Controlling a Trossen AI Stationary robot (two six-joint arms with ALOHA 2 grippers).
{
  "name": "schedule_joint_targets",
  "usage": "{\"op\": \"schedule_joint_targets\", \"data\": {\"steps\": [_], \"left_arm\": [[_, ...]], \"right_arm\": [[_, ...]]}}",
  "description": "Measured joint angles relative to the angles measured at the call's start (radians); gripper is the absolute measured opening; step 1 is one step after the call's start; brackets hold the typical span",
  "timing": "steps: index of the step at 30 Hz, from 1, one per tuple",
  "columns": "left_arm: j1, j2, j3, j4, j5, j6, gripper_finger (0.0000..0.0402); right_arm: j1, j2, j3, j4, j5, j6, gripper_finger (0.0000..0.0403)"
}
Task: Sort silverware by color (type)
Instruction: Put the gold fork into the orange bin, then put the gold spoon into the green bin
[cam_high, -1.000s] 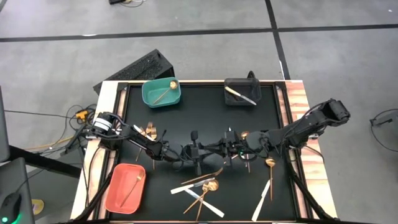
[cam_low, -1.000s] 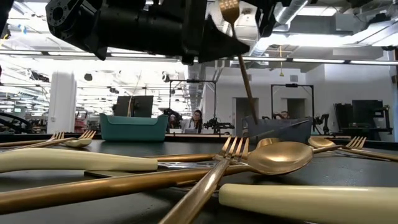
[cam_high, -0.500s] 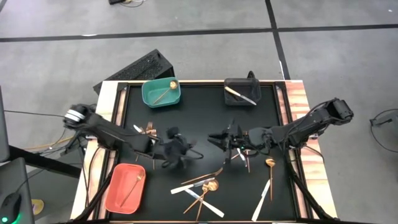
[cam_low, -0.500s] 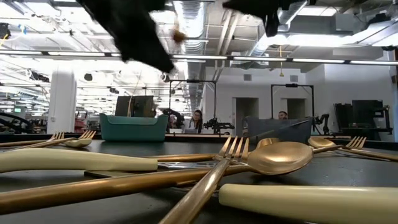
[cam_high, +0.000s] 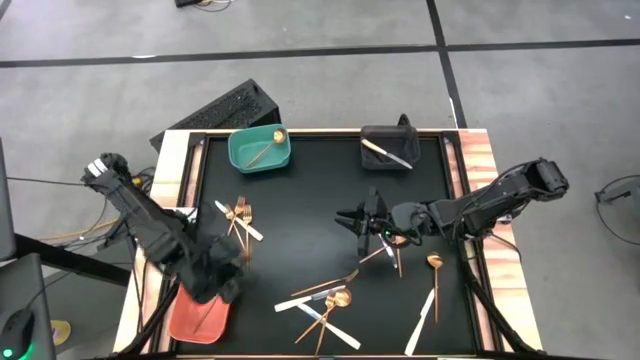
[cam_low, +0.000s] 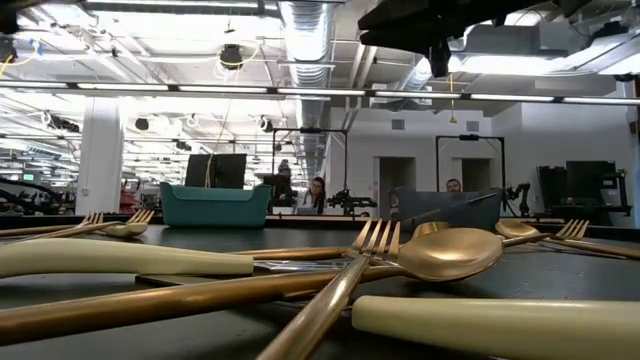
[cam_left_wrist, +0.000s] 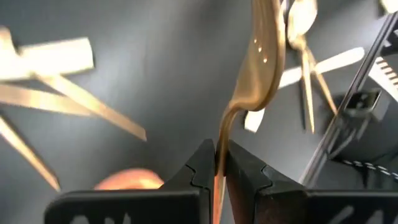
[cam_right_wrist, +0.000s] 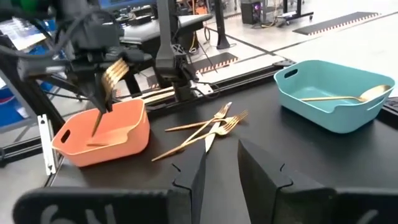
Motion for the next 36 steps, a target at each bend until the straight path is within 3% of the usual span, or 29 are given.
{"op": "schedule_joint_targets", "data": {"steps": [4,8,20,27,36], "left_arm": [[-0.126,0.041,-0.058,0.007,0.025,-0.246,0.0012],[-0.219,0.078,-0.070,0.007,0.031,-0.385,0.0025],[-0.287,0.144,-0.070,-0.087,0.125,-0.514,0.0100],[-0.225,0.140,-0.070,-0.183,0.066,-0.463,0.0114],[-0.034,0.137,-0.070,-0.171,-0.136,-0.131,0.0114]], "right_arm": [[0.001,0.000,0.000,-0.006,0.000,-0.001,0.0113],[0.001,0.000,0.000,-0.021,0.000,0.000,0.0114],[0.005,0.000,0.000,-0.094,-0.004,0.047,0.0114],[0.003,0.000,0.000,-0.174,-0.004,0.106,0.0114],[0.003,0.035,0.001,-0.176,-0.003,0.146,0.0114]]}}
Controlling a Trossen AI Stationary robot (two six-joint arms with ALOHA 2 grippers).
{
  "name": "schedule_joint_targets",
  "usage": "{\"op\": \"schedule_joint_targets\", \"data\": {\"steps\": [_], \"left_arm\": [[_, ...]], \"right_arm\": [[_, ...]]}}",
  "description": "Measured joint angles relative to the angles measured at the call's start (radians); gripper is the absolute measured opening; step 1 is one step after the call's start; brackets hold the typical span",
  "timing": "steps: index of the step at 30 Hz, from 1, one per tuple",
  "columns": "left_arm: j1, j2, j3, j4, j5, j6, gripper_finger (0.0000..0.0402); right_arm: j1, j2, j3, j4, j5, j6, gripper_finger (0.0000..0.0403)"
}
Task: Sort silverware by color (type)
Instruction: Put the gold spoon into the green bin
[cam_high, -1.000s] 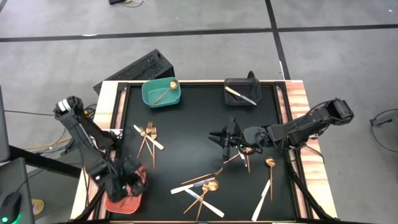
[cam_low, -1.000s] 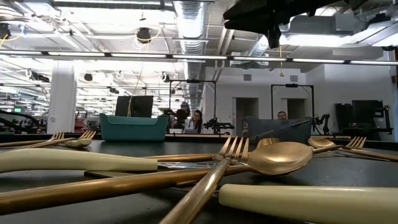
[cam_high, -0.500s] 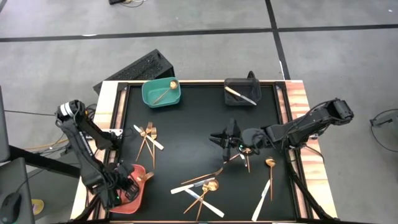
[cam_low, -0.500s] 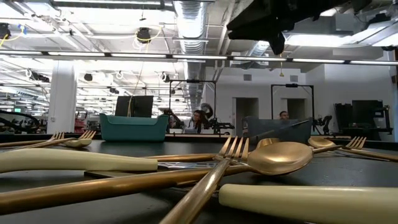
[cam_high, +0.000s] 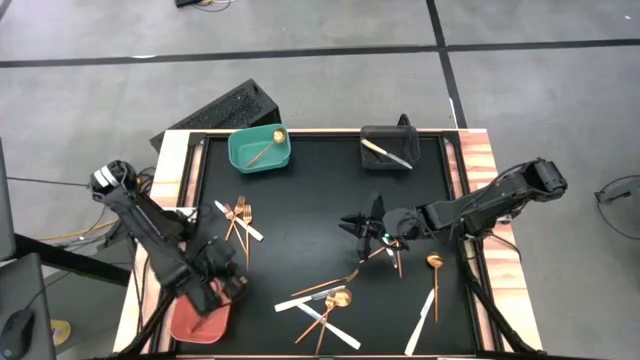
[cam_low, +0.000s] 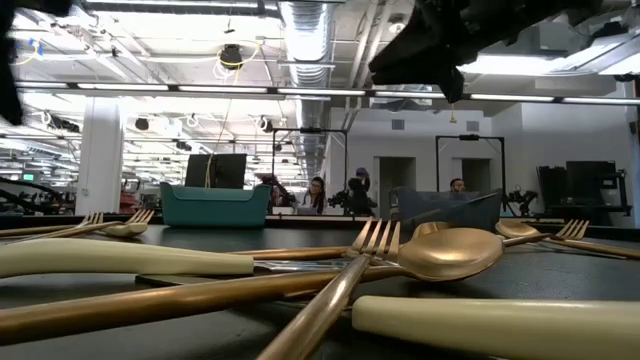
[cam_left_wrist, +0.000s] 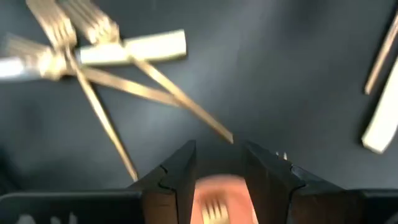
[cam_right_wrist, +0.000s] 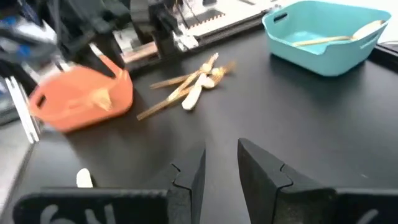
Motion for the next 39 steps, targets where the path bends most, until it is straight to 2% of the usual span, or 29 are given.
{"op": "schedule_joint_targets", "data": {"steps": [4,11,16,20,25,30,39], "left_arm": [[0.121,0.000,0.000,0.106,-0.017,0.254,0.0114],[0.291,0.000,0.000,0.537,-0.034,0.825,0.0114],[0.358,0.014,0.000,0.810,-0.028,1.169,0.0114],[0.386,0.063,0.000,0.970,0.000,1.350,0.0114],[0.406,0.171,0.000,1.138,0.059,1.460,0.0114],[0.418,0.274,0.000,1.263,0.134,1.468,0.0114],[0.418,0.326,0.000,1.284,0.160,1.420,0.0114]], "right_arm": [[-0.008,0.064,-0.003,-0.021,-0.008,0.011,0.0114],[0.004,0.143,-0.001,-0.103,-0.081,0.049,0.0114],[0.046,0.134,-0.001,-0.227,-0.216,0.094,0.0114],[0.109,0.126,-0.001,-0.273,-0.244,0.127,0.0114],[0.162,0.180,0.000,-0.205,-0.319,0.146,0.0114],[0.170,0.270,-0.001,-0.123,-0.428,0.262,0.0114],[0.164,0.419,0.001,0.092,-0.569,0.368,0.0114]]}}
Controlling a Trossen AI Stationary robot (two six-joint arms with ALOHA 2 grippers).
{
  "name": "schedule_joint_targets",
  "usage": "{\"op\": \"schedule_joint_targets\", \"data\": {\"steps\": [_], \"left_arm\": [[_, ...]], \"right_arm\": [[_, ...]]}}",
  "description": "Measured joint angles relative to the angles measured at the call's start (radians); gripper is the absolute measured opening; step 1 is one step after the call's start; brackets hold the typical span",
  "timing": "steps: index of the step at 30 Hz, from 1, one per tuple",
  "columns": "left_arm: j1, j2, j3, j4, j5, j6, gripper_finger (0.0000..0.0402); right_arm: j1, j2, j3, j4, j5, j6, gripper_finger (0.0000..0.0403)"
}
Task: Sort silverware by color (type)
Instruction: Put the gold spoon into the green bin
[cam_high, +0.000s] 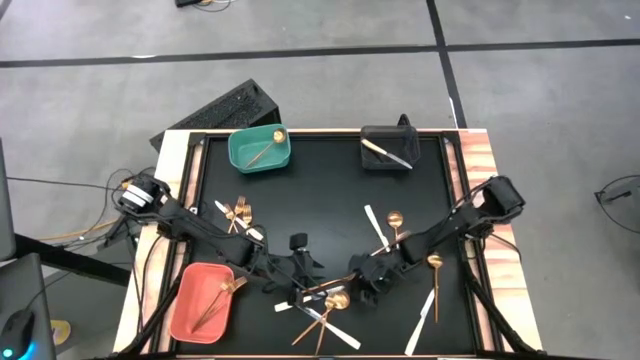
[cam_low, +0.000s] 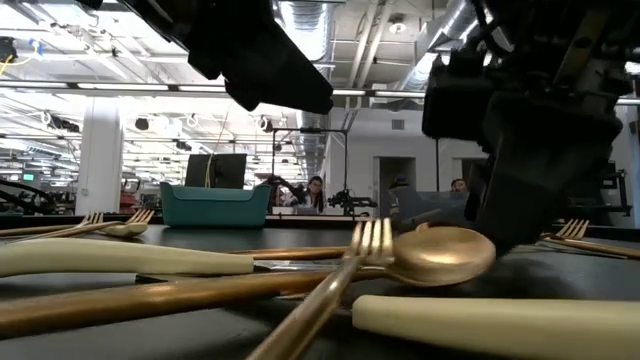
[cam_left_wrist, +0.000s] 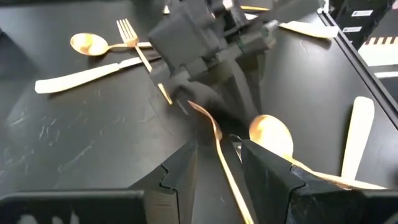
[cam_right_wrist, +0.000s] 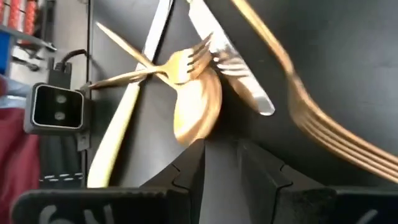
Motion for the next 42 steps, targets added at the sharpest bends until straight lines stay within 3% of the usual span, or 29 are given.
{"op": "schedule_joint_targets", "data": {"steps": [5,13,17,21,30,36,42], "left_arm": [[-0.003,0.000,0.000,-0.002,0.000,0.001,0.0114],[-0.002,0.000,0.000,-0.010,0.000,0.007,0.0114],[-0.002,0.000,0.000,-0.014,-0.001,0.006,0.0114],[-0.001,0.000,0.000,-0.015,-0.007,0.011,0.0114],[0.016,0.000,0.000,-0.014,-0.009,0.010,0.0114],[0.019,0.000,0.001,-0.016,-0.008,-0.003,0.0114],[0.017,0.000,0.001,-0.038,-0.008,-0.014,0.0114]], "right_arm": [[-0.005,0.030,0.002,0.032,-0.020,0.021,0.0133],[-0.002,0.016,0.001,0.048,-0.041,0.025,0.0243],[-0.002,0.016,0.000,0.060,-0.041,0.041,0.0263],[0.004,0.016,0.000,0.095,-0.040,0.040,0.0244],[-0.001,0.077,0.041,0.101,-0.069,0.047,0.0147],[-0.018,0.141,0.108,0.110,-0.160,0.014,0.0129],[-0.037,0.127,0.105,0.087,-0.124,0.014,0.0093]]}}
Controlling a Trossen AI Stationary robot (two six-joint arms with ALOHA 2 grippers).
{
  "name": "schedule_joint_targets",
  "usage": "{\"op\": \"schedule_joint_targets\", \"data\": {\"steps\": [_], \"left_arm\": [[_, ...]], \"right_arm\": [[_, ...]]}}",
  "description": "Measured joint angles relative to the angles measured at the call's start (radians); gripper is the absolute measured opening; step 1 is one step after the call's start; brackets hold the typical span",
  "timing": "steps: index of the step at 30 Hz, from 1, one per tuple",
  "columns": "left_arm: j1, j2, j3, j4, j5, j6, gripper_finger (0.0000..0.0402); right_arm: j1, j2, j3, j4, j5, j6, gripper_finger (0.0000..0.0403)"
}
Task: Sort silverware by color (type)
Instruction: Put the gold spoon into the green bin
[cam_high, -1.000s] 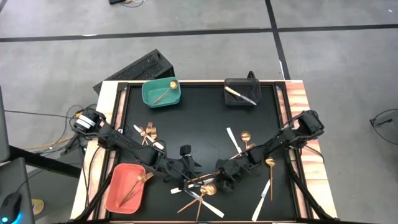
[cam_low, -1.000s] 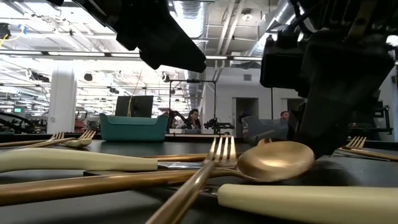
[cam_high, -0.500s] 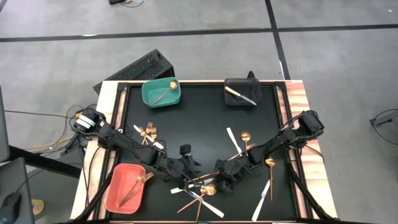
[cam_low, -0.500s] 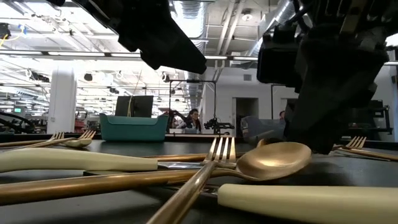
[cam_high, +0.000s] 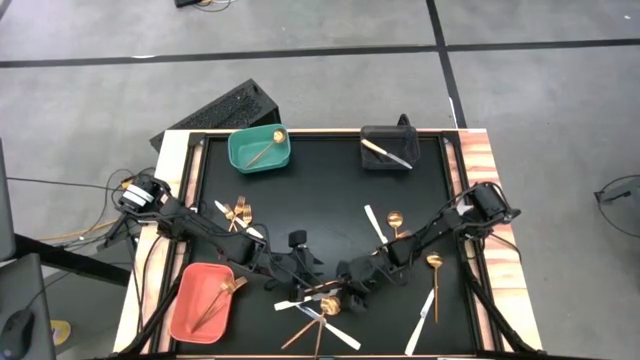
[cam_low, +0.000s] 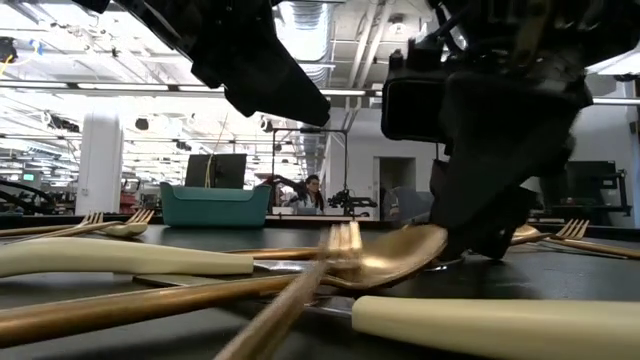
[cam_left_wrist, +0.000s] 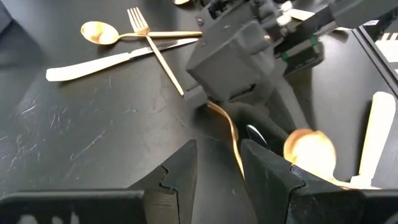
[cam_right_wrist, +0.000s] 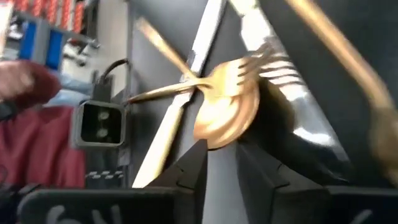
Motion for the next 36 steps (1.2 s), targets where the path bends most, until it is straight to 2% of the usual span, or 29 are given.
{"op": "schedule_joint_targets", "data": {"steps": [6,17,23,25,27,31,36], "left_arm": [[0.000,0.000,0.000,-0.001,-0.002,-0.004,0.0114],[0.000,0.000,0.000,-0.008,-0.002,-0.010,0.0114],[-0.011,-0.001,0.000,-0.059,-0.002,-0.055,0.0114],[-0.013,-0.001,0.000,-0.072,-0.001,-0.069,0.0114],[-0.012,-0.001,0.000,-0.075,-0.002,-0.077,0.0114],[-0.012,-0.001,0.000,-0.077,-0.003,-0.078,0.0114],[-0.012,-0.001,0.000,-0.080,-0.032,-0.076,0.0114]], "right_arm": [[-0.026,0.000,0.000,-0.016,0.036,0.060,0.0058],[-0.034,0.001,-0.002,0.020,0.065,0.036,0.0057],[-0.064,-0.022,-0.005,-0.006,0.069,-0.038,0.0057],[-0.076,-0.070,-0.007,-0.072,0.087,-0.071,0.0057],[-0.085,-0.131,-0.001,-0.156,0.152,-0.110,0.0057],[-0.109,-0.291,-0.003,-0.464,0.323,-0.199,0.0057],[-0.156,-0.479,-0.002,-0.976,0.584,-0.239,0.0057]]}}
